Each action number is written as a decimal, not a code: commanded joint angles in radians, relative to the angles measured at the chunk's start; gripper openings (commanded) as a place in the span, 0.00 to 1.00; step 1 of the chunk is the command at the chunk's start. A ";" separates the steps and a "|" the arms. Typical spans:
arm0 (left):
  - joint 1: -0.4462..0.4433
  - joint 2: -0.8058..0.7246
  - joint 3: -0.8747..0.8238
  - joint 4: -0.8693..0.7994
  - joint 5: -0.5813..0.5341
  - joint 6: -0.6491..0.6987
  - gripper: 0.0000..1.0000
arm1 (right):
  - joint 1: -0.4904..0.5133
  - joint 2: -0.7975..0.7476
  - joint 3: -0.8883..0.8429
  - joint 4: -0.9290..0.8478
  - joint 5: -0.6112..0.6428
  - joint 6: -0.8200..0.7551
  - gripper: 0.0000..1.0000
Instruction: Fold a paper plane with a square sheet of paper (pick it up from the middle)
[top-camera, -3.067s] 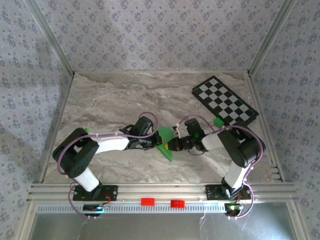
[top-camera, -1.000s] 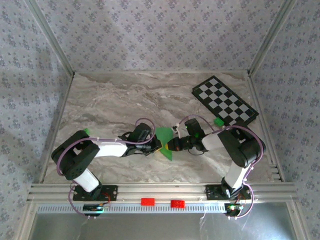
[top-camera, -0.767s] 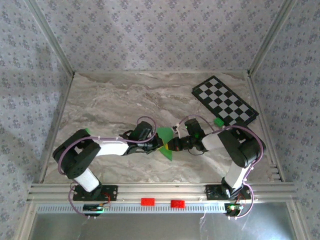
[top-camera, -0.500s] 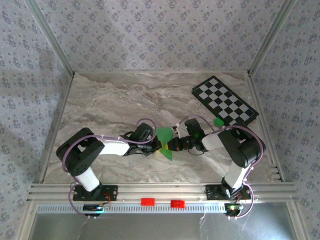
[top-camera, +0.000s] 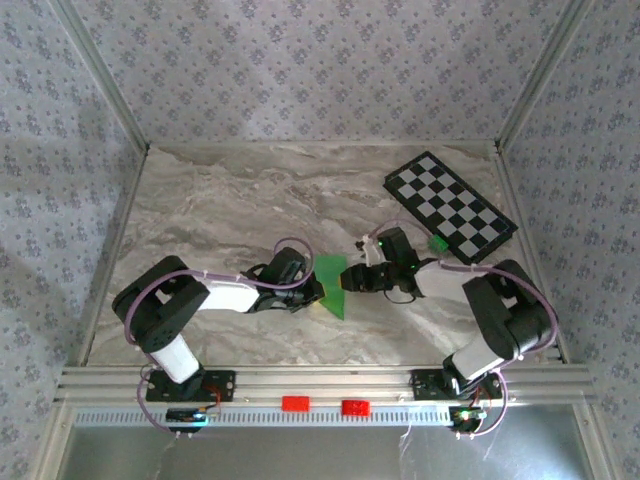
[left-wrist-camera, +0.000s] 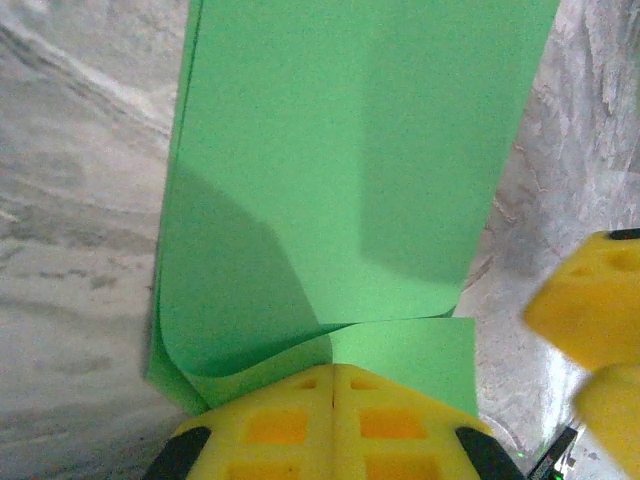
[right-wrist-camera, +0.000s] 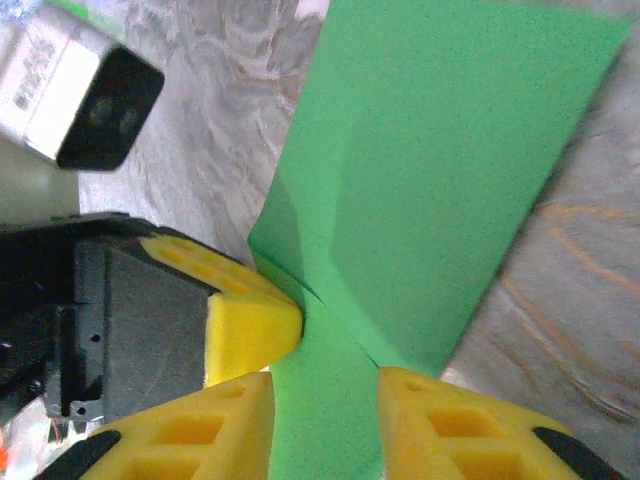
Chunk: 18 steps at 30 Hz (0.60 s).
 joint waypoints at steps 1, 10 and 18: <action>-0.014 0.024 -0.035 -0.115 -0.041 0.018 0.00 | 0.005 -0.093 0.036 -0.167 0.058 -0.016 0.35; -0.020 0.027 -0.033 -0.102 -0.052 0.012 0.00 | 0.168 -0.062 0.088 -0.233 0.045 0.056 0.03; -0.023 0.032 -0.035 -0.094 -0.051 0.013 0.00 | 0.228 0.038 0.171 -0.368 0.085 0.019 0.00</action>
